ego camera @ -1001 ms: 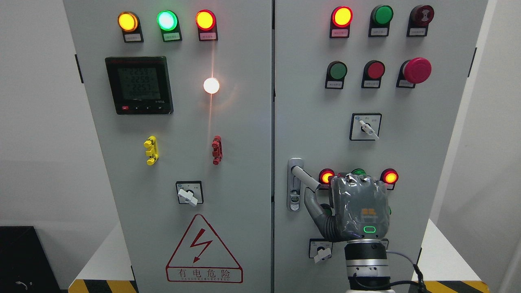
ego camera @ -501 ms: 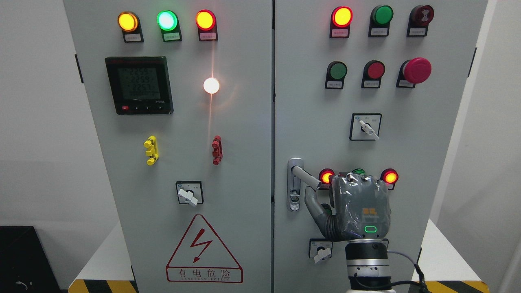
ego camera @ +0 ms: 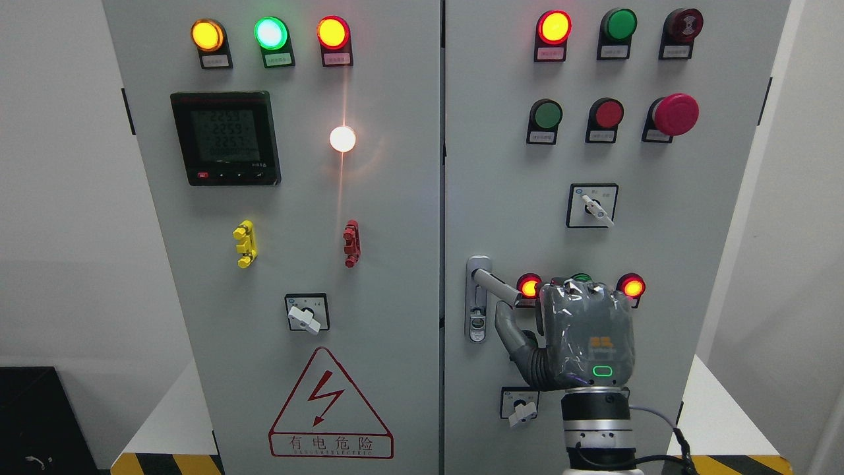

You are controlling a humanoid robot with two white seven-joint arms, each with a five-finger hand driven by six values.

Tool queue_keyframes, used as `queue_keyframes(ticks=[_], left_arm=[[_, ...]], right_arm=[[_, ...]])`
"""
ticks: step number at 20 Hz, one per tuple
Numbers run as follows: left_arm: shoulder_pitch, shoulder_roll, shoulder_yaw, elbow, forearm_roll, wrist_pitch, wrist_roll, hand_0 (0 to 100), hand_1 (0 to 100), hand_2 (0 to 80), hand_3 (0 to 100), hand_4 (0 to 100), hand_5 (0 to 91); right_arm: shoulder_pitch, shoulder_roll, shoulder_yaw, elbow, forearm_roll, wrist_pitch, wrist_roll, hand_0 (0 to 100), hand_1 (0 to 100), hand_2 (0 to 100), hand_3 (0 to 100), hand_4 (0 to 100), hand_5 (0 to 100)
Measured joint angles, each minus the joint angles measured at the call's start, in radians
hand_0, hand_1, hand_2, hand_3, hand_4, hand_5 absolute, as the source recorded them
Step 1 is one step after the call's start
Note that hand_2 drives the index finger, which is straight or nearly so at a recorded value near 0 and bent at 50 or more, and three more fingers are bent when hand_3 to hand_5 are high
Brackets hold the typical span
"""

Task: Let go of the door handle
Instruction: 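Hold the turned handle horizontal with the right hand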

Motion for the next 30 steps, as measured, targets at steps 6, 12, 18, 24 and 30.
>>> queue_keyframes(ticks=[6, 12, 18, 24, 30], left_arm=[[0.0, 0.0, 0.0, 0.0, 0.0, 0.0, 0.0, 12, 56, 0.0, 0, 0, 0.0], [0.0, 0.0, 0.0, 0.0, 0.0, 0.0, 0.0, 12, 56, 0.0, 0, 0, 0.0], [0.0, 0.0, 0.0, 0.0, 0.0, 0.0, 0.0, 12, 56, 0.0, 0, 0, 0.0], [0.0, 0.0, 0.0, 0.0, 0.0, 0.0, 0.0, 12, 56, 0.0, 0, 0, 0.0], [0.0, 0.0, 0.0, 0.0, 0.0, 0.0, 0.0, 12, 56, 0.0, 0, 0, 0.0]], right_arm=[[-0.001, -0.001, -0.003, 0.0, 0.001, -0.001, -0.005, 47, 39, 100, 100, 100, 100], [-0.002, -0.001, -0.005, 0.0, 0.001, -0.001, 0.001, 46, 39, 100, 100, 100, 100], [-0.006, -0.001, -0.006, -0.001, 0.001, -0.001, 0.001, 46, 39, 100, 100, 100, 100], [-0.01, -0.001, -0.007, -0.001, 0.001, -0.001, 0.001, 46, 39, 100, 100, 100, 100], [-0.012, -0.001, -0.007, -0.001, 0.001, -0.001, 0.001, 47, 39, 100, 100, 100, 100]])
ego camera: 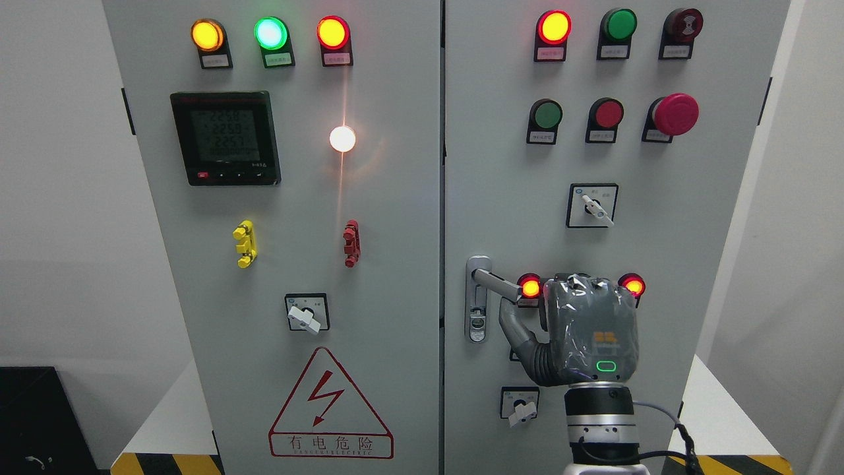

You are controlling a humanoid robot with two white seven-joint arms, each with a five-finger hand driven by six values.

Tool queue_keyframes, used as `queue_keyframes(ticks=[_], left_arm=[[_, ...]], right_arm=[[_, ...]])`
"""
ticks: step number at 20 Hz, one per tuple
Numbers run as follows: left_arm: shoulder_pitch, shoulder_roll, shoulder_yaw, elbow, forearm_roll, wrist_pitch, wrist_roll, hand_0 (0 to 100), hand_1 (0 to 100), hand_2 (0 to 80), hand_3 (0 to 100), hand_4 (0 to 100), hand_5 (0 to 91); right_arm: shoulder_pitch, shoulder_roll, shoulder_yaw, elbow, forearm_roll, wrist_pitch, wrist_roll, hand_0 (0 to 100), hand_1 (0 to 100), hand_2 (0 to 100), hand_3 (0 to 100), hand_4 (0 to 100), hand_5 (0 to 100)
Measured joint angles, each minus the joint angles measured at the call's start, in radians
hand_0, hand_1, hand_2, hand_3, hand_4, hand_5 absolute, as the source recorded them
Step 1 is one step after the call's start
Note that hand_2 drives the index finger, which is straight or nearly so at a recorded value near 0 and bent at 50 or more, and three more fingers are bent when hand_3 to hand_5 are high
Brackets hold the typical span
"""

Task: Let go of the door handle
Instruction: 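Hold the turned handle horizontal with the right hand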

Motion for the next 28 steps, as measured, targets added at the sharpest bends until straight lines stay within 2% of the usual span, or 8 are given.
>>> queue_keyframes(ticks=[28], left_arm=[[0.0, 0.0, 0.0, 0.0, 0.0, 0.0, 0.0, 12, 56, 0.0, 0, 0, 0.0]], right_arm=[[-0.012, 0.0, -0.005, -0.001, 0.0, -0.002, 0.002, 47, 39, 100, 100, 100, 100]])
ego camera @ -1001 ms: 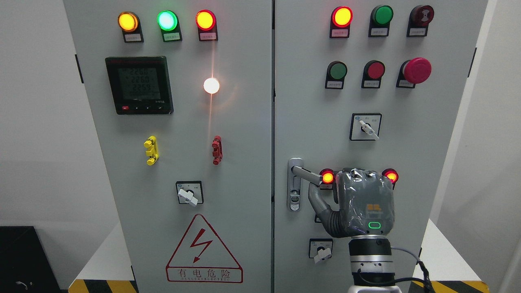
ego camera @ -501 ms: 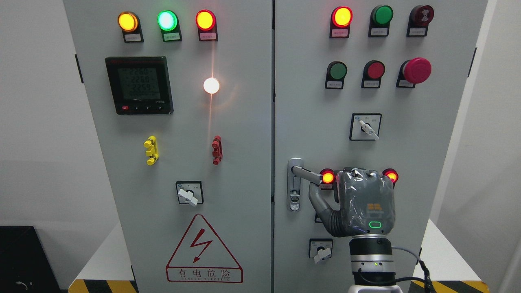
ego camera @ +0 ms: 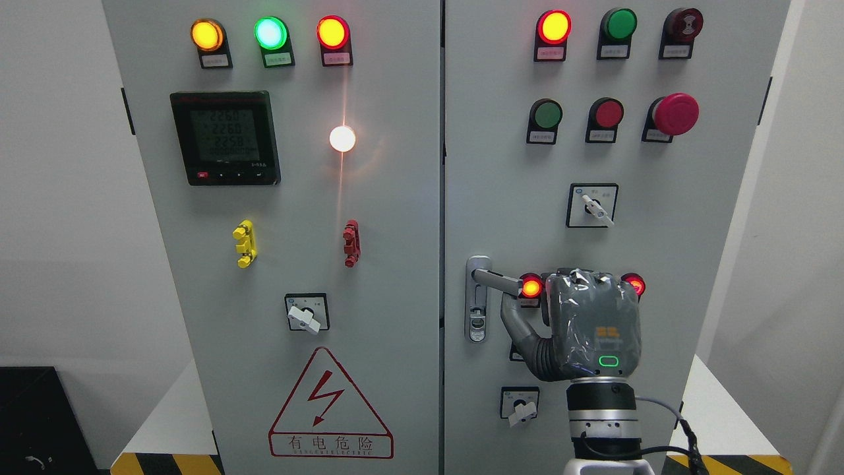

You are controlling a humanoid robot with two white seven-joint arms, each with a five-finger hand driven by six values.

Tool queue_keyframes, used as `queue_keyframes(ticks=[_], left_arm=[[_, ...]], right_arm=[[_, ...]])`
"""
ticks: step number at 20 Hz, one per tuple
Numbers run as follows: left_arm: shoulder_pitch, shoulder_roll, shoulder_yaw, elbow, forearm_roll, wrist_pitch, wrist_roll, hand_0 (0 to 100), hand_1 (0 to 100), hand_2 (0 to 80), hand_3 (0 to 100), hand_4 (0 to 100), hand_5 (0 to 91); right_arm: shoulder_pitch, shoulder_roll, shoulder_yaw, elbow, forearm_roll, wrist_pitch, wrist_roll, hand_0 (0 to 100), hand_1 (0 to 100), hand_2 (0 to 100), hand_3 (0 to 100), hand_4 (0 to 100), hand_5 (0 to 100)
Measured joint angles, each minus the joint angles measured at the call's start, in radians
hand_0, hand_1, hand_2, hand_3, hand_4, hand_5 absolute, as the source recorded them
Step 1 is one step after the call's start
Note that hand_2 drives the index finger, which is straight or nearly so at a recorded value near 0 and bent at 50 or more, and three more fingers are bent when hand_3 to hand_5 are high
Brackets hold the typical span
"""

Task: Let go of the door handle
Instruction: 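Hold the turned handle horizontal with the right hand, then open the right hand and withdraw it downward from the handle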

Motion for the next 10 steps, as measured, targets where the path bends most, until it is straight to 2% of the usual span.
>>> queue_keyframes(ticks=[10], left_arm=[[0.0, 0.0, 0.0, 0.0, 0.0, 0.0, 0.0, 12, 56, 0.0, 0, 0, 0.0]], right_arm=[[0.006, 0.0, 0.0, -0.001, -0.002, -0.001, -0.002, 47, 38, 100, 100, 100, 100]])
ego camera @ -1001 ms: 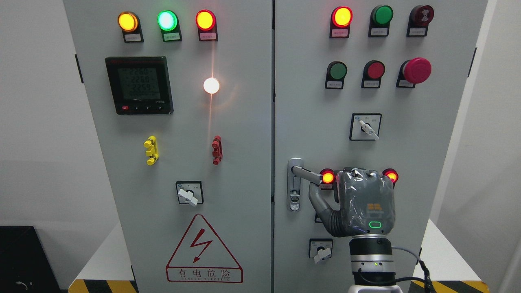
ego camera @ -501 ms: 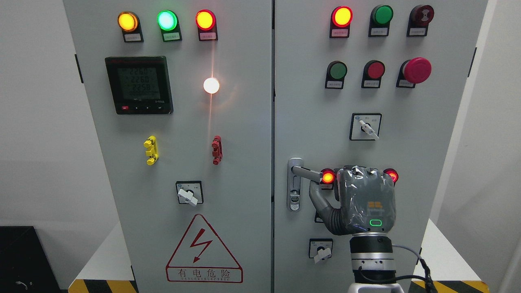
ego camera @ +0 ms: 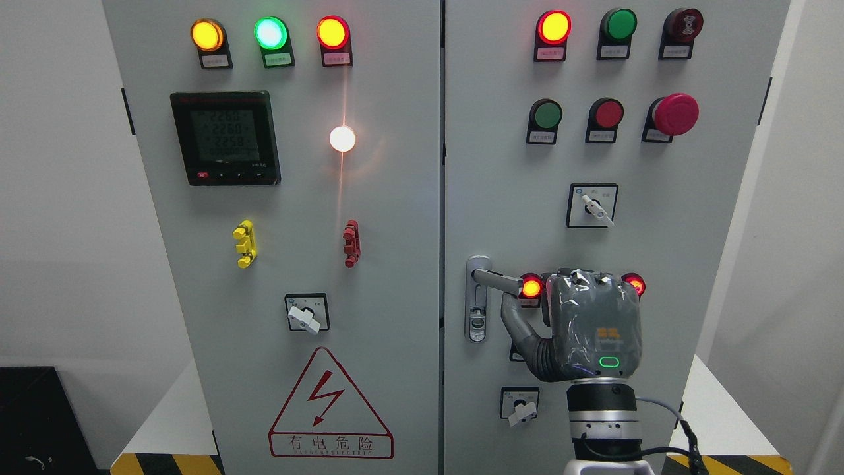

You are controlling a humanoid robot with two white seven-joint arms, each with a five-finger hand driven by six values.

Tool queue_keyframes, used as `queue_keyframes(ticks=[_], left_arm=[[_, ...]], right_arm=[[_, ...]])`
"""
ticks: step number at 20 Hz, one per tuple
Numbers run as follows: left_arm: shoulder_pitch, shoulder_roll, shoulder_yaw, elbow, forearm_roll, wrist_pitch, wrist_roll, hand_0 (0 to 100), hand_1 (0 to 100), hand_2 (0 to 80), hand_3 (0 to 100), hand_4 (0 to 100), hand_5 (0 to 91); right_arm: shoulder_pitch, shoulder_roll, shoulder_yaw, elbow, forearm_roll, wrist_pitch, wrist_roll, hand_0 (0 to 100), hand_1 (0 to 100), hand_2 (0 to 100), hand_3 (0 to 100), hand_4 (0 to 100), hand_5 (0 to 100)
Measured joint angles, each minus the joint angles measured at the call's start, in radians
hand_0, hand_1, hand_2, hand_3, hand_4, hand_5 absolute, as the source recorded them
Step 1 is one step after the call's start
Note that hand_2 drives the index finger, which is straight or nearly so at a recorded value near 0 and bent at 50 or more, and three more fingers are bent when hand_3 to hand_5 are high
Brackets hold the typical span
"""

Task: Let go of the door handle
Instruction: 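Open the right hand and withdraw it downward from the handle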

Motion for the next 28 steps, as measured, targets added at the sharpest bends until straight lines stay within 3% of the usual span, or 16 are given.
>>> queue_keyframes(ticks=[16, 23, 28], left_arm=[[0.0, 0.0, 0.0, 0.0, 0.0, 0.0, 0.0, 12, 56, 0.0, 0, 0, 0.0], [0.0, 0.0, 0.0, 0.0, 0.0, 0.0, 0.0, 12, 56, 0.0, 0, 0, 0.0], [0.0, 0.0, 0.0, 0.0, 0.0, 0.0, 0.0, 12, 56, 0.0, 0, 0, 0.0]], right_arm=[[0.06, -0.003, 0.001, -0.028, -0.006, -0.016, -0.004, 49, 37, 99, 100, 100, 100], [0.124, -0.006, 0.0, -0.061, -0.007, -0.071, -0.02, 51, 35, 88, 100, 100, 100], [0.192, -0.007, -0.011, -0.102, -0.012, -0.133, -0.025, 51, 33, 75, 97, 89, 87]])
